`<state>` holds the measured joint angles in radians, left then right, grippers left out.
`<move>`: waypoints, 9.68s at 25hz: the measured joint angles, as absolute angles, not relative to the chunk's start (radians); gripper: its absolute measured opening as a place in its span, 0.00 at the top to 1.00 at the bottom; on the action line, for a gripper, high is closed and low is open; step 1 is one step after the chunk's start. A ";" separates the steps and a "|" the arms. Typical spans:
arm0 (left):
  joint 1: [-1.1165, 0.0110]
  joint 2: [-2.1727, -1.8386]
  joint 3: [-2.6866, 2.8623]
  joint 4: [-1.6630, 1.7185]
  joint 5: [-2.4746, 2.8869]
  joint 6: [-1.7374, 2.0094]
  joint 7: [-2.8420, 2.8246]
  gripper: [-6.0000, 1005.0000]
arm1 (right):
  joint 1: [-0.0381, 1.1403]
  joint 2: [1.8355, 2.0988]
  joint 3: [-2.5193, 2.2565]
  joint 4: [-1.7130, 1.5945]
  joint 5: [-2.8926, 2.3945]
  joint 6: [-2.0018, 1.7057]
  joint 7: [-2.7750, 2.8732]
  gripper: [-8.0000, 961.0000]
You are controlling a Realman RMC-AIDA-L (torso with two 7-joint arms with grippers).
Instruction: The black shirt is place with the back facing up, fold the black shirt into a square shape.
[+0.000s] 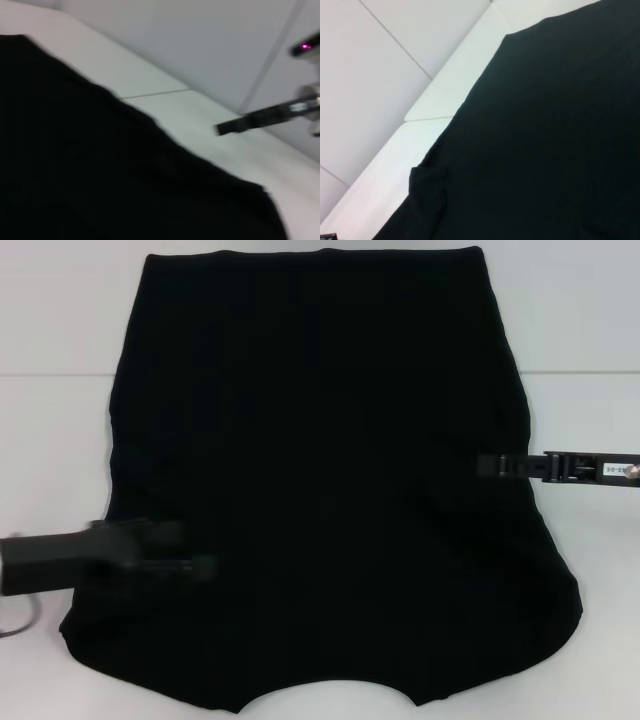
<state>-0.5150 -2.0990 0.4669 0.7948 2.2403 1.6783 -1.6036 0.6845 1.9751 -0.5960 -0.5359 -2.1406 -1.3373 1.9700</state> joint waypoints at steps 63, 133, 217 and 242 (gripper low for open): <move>-0.478 -2.054 0.343 0.891 2.605 1.611 -2.024 0.97 | 0.589 1.918 -0.606 -0.539 -2.144 -1.378 1.966 0.42; -0.397 -2.042 0.220 0.953 2.618 2.036 -1.971 0.92 | 0.401 1.867 -0.538 -0.612 -2.349 -1.799 1.775 0.95; -0.862 -2.028 0.238 0.359 2.201 0.720 -1.660 0.83 | 0.906 2.090 -0.462 -0.372 -2.172 -0.516 1.748 0.45; -0.843 -2.060 0.407 0.417 2.207 0.805 -1.754 0.72 | 0.804 2.072 -0.463 -0.415 -1.977 -0.710 1.623 0.29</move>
<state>-0.8433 -2.0596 0.4072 0.4172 2.2070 0.8055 -1.7538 0.8044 2.0721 -0.4627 -0.4149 -1.9767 -0.7096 1.6228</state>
